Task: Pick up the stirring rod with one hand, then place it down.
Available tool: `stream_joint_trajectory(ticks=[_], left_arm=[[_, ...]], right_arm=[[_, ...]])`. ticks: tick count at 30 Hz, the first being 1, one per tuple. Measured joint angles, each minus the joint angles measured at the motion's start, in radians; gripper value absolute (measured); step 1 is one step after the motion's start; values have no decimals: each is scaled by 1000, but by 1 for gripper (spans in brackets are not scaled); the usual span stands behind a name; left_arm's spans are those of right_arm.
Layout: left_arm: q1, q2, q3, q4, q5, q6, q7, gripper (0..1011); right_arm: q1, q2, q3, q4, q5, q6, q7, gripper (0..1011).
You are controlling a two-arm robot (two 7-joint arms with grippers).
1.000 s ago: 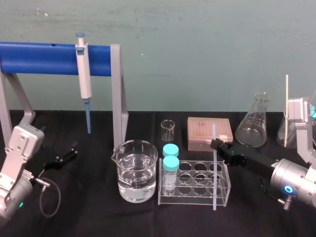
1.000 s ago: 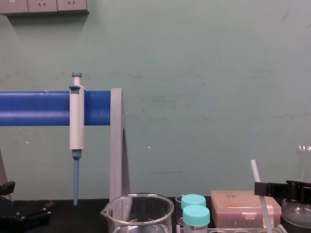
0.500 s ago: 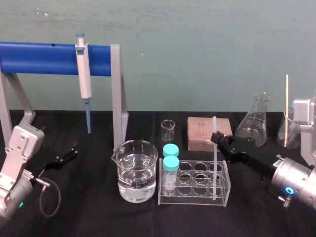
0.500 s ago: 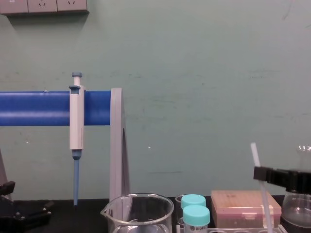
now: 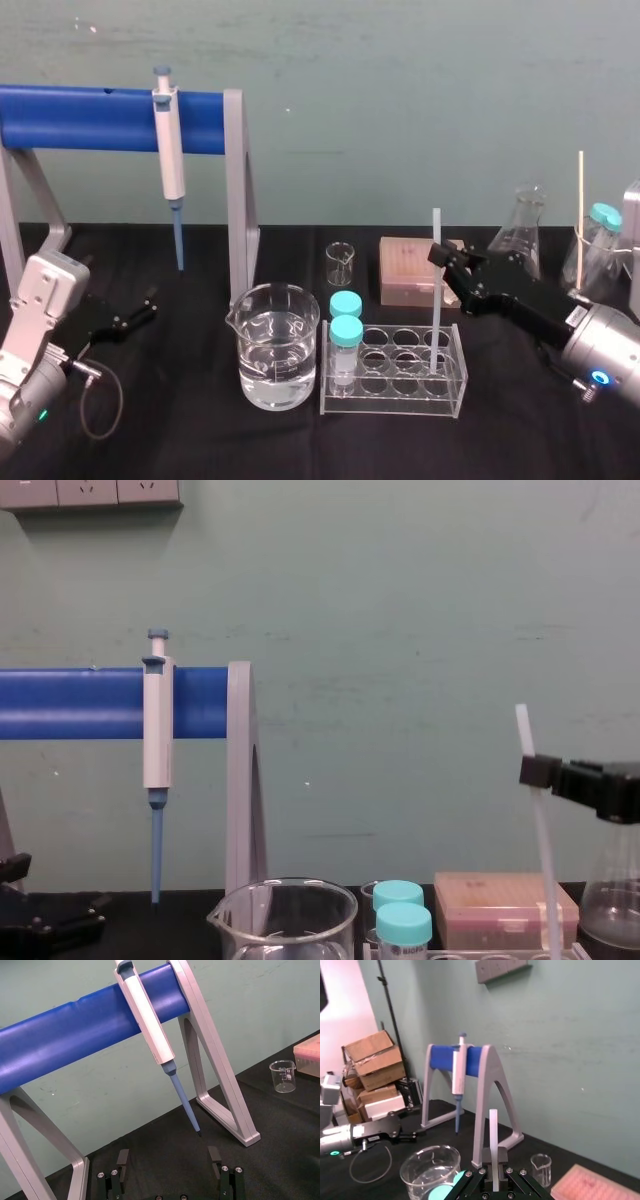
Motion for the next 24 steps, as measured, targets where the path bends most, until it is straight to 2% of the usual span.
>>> stream_joint_trajectory(ticks=[10, 16, 24], left_arm=[[0, 0, 0, 0, 0, 0, 0, 1000], [0, 0, 0, 0, 0, 0, 0, 1000], [0, 0, 0, 0, 0, 0, 0, 1000]], right_arm=[[11, 9, 47, -61, -22, -39, 13, 60], [52, -8, 66, -44, -32, -59, 20, 60], [93, -27, 68, -9, -52, -68, 29, 60]])
